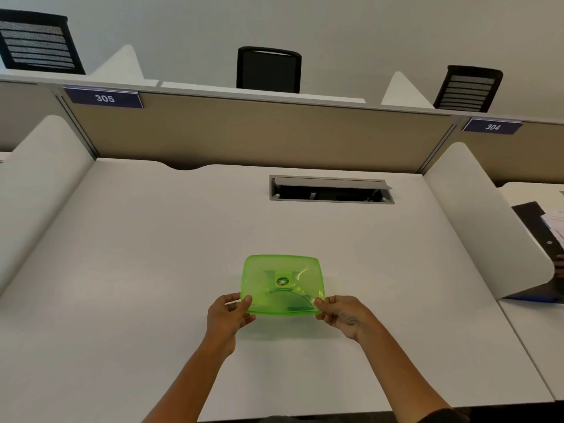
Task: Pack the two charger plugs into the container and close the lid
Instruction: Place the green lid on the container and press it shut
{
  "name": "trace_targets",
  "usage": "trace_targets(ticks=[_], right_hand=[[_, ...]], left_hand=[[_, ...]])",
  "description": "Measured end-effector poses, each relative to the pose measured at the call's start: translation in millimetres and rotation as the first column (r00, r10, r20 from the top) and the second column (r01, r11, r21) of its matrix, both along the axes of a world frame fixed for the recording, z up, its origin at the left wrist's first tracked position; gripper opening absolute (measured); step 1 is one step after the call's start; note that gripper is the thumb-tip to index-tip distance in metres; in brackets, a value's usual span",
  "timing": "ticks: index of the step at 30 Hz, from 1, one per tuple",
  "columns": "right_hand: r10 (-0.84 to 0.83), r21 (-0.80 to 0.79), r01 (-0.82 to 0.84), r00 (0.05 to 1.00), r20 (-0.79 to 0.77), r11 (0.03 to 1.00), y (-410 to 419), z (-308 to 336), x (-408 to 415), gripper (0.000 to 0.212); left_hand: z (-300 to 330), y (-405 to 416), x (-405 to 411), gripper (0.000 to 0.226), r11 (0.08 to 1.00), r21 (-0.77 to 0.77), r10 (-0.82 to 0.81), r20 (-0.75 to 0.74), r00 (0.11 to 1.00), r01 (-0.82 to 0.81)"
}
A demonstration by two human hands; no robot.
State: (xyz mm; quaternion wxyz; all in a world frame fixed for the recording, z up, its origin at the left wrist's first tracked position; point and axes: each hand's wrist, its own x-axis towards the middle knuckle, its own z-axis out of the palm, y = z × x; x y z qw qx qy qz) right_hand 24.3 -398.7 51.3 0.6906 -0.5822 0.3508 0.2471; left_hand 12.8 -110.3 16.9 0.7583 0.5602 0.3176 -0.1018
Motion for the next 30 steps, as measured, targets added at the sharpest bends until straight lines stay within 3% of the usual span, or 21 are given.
trace_targets(ticks=[10,20,25,30], right_hand=[[-0.013,0.002,0.013,1.000,0.022,1.000,2.8,0.0,-4.1,0.024],[-0.021,0.067,0.019,0.999,0.032,0.998,-0.4,1.1,-8.0,0.021],[0.026,-0.040,-0.020,0.987,0.157,0.999,-2.1,4.0,-6.0,0.045],[0.042,-0.101,-0.023,0.981,0.189,0.995,-1.5,11.6,14.5,0.049]], left_hand=[[0.2,-0.5,1.9,0.039,0.999,0.034,-0.011,-0.027,1.000,0.012],[-1.2,-1.3,0.6,0.029,0.993,0.119,-0.015,-0.022,1.000,0.017],[-2.0,1.0,1.1,0.026,0.976,0.201,-0.092,0.029,0.995,0.084],[0.5,-4.2,20.0,0.028,0.954,0.278,-0.135,0.054,0.989,0.115]])
